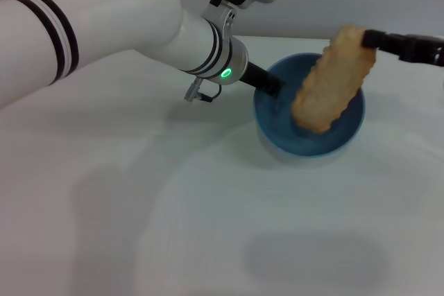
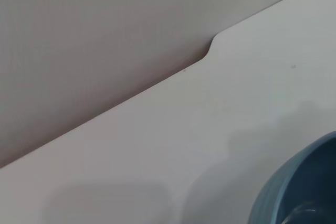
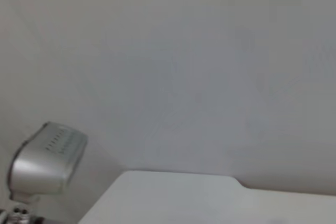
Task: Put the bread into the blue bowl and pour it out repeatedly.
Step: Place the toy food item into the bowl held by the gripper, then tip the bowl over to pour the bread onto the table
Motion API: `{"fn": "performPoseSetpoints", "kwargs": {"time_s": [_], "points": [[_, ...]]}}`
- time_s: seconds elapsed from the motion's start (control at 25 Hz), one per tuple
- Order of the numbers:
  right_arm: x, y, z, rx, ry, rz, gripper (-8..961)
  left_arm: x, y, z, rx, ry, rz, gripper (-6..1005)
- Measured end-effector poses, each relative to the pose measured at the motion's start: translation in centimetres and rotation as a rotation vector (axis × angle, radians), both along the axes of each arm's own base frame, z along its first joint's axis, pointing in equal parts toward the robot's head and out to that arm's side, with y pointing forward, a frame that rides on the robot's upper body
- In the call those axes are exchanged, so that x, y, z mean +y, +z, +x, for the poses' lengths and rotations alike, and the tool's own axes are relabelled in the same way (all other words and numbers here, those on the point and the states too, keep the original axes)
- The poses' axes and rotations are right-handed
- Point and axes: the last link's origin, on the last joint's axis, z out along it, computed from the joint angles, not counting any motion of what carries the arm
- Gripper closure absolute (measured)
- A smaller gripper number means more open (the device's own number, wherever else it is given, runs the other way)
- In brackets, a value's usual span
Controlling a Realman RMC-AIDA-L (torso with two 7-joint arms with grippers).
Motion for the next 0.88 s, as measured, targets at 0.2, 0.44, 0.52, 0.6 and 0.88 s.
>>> {"fn": "performPoseSetpoints", "kwargs": {"time_s": [0.2,0.44,0.52,0.6,0.88], "points": [[0.4,-1.0,0.6,-0.032,-0.031,0.007,911,0.0,0.0,-0.2,-0.007,0.001,0.009,999],[0.4,-1.1,0.8,-0.035,-0.032,0.013,700,0.1,0.1,-0.2,-0.013,0.0,0.02,1000],[0.3,-0.8,1.0,-0.025,-0.037,0.029,658,0.1,0.1,-0.2,-0.014,-0.001,0.022,1000],[0.1,-0.2,1.2,0.001,-0.037,0.062,616,0.1,0.1,-0.2,-0.015,0.0,0.025,1000],[-1.6,5.3,4.6,0.061,-0.094,0.251,553,0.4,0.4,-0.9,-0.024,0.005,0.065,1000]]}}
